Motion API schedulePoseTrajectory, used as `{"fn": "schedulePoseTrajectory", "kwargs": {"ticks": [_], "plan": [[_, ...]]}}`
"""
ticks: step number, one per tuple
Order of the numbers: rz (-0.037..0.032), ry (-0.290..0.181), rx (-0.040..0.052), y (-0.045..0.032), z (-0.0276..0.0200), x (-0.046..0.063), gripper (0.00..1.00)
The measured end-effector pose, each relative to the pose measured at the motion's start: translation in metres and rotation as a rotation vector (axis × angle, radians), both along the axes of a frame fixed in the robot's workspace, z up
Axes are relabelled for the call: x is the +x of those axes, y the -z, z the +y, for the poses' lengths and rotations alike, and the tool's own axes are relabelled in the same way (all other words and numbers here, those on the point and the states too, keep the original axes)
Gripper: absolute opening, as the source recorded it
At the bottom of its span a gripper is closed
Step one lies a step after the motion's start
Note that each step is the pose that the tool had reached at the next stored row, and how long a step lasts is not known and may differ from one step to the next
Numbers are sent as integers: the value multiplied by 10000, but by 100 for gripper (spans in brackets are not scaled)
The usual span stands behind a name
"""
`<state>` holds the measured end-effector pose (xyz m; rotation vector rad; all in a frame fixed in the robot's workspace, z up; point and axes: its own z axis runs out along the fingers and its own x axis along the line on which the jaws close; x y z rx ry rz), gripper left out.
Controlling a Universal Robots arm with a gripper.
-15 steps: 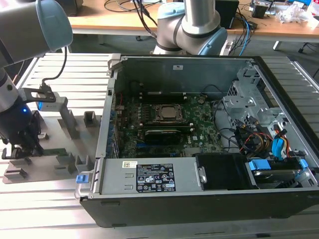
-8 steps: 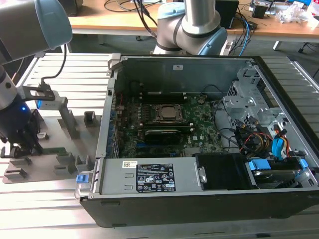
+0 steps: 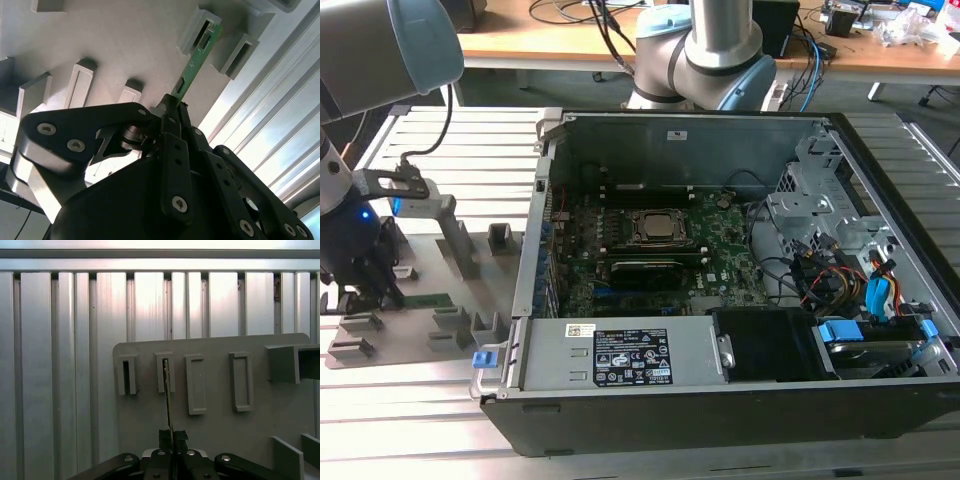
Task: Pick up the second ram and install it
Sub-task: 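Pick up the second ram and move it above second insertion slot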
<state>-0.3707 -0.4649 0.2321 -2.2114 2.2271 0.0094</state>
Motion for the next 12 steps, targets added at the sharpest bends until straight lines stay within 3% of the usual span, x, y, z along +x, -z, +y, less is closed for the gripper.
{"fn": "schedulePoseTrajectory", "kwargs": {"ticks": [4, 6, 12], "plan": [[0, 0, 0, -10, 0, 0, 14], [2, 1, 1, -77, 0, 0, 14], [1, 1, 0, -174, 0, 0, 14]]}}
